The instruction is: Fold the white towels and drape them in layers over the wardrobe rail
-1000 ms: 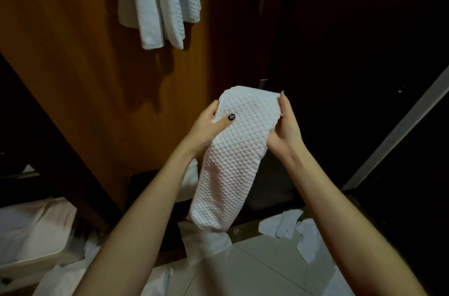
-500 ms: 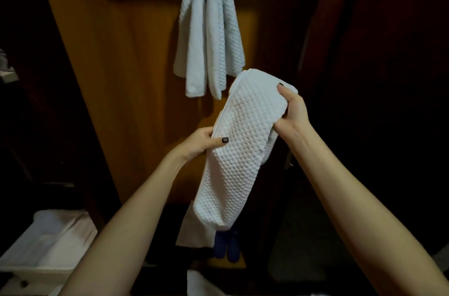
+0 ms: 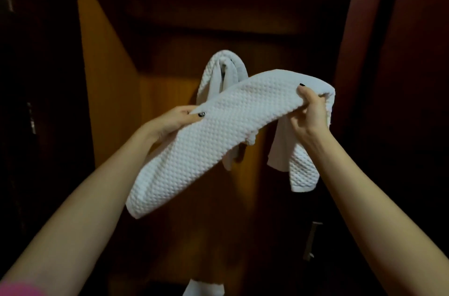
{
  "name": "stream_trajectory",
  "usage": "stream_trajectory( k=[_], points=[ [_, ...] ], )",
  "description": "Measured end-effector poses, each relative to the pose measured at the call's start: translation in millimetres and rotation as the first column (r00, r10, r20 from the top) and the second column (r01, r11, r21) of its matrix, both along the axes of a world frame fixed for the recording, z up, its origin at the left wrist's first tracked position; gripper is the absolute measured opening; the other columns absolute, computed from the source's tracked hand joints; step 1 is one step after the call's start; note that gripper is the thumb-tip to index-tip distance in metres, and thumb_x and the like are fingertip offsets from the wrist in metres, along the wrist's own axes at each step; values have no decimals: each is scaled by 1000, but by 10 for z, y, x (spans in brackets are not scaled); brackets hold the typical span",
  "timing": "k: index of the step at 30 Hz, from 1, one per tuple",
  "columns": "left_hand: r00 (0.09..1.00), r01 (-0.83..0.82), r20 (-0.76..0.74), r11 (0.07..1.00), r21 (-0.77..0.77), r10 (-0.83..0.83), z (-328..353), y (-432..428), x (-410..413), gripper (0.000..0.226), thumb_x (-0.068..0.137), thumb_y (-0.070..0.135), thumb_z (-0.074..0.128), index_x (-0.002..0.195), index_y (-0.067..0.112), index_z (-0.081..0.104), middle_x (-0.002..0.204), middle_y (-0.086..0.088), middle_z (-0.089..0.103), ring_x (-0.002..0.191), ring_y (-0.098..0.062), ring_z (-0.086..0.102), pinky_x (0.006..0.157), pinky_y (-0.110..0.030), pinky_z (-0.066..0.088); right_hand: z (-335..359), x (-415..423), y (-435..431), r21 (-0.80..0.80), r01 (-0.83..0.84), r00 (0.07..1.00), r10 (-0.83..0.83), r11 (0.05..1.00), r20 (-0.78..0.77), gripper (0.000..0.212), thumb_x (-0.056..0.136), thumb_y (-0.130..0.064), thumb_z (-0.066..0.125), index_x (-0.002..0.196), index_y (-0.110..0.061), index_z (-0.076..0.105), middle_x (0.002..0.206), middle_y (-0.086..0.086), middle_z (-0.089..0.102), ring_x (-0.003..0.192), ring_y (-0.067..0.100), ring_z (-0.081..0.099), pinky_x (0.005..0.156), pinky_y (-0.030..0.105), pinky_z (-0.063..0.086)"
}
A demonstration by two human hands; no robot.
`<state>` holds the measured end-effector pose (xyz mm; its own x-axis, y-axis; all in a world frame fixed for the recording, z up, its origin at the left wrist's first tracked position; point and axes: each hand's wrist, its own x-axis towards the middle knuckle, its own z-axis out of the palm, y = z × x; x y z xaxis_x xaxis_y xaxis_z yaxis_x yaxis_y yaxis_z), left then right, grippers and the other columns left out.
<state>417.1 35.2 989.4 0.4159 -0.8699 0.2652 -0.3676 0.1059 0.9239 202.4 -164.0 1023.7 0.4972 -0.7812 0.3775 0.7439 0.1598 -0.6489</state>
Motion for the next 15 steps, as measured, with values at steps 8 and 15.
stream_trajectory(
  k=[8,15],
  points=[
    [990,-91,97,992,-84,99,962,-174,960,18,94,16,57,92,20,74,78,4,73,68,-8,69,61,-22,54,617,724,-91,-200,243,968,-250,949,-10,16,93,-3,57,98,-15,48,94,4,58,83,15,62,71,30,54],
    [995,5,-100,982,-187,-25,1377,-671,1604,19,99,14,49,90,4,62,69,-3,68,56,-10,66,52,-20,53,899,1419,-291,-132,372,921,-383,919,-68,35,93,-8,60,115,-11,32,109,9,52,87,17,57,73,29,52]
  ],
)
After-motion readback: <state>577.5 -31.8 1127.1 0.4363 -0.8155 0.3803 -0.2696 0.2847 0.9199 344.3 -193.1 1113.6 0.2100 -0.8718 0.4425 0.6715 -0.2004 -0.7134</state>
